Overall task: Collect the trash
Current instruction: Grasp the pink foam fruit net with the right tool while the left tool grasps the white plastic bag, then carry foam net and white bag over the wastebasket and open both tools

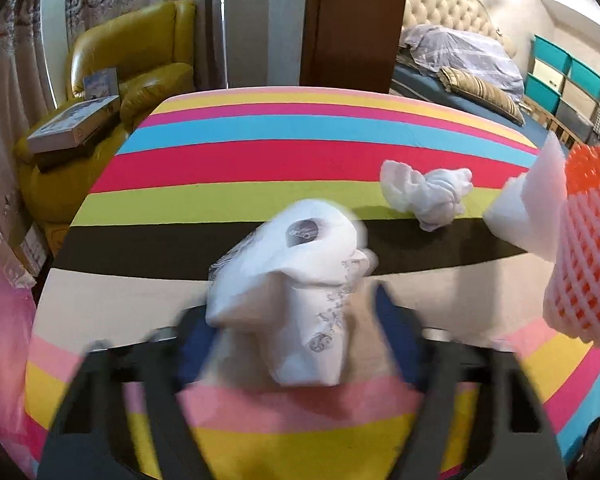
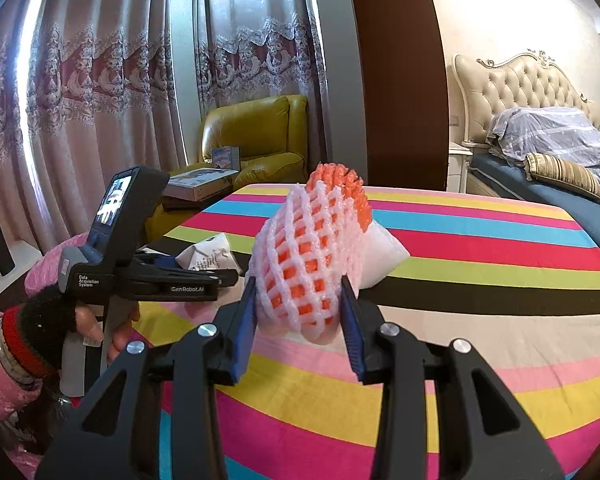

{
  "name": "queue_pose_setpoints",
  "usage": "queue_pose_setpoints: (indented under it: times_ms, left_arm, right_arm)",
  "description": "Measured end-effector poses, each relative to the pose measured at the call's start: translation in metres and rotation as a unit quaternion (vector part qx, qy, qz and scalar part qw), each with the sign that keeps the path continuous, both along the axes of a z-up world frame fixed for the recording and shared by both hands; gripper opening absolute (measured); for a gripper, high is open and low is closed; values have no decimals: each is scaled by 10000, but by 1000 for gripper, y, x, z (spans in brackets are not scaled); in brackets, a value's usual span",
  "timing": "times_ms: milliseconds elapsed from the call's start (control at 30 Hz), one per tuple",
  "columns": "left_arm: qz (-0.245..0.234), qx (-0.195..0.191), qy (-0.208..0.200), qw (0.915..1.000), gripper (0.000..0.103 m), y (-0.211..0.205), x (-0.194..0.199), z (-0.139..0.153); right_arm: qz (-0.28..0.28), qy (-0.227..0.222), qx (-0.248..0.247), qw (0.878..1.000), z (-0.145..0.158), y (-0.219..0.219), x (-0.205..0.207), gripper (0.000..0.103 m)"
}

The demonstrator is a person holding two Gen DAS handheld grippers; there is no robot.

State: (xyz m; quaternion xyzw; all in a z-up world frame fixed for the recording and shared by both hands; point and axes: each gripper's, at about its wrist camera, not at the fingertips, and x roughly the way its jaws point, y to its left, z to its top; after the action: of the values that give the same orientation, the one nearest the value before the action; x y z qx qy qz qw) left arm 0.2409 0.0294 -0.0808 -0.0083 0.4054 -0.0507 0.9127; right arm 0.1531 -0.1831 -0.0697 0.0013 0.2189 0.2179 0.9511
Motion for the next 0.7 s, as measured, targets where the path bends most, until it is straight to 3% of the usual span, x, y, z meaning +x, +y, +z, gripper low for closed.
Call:
queue_pose_setpoints:
  times_ms: [67,367,700]
  left_arm:
    - [-50,-79,-132,9999,52,0,-8,3]
    - [-30,-215,-1005,9947,52,8,-83,22]
    - [94,-179,-1502,9885,52,27,-140,26]
  right_arm:
    - [8,7,-11,10000,0,0,0,38]
    - [133,-54,-202,9997,-1,6,-4,38]
    - [561,-43,-544,9969,-10,30,-21,38]
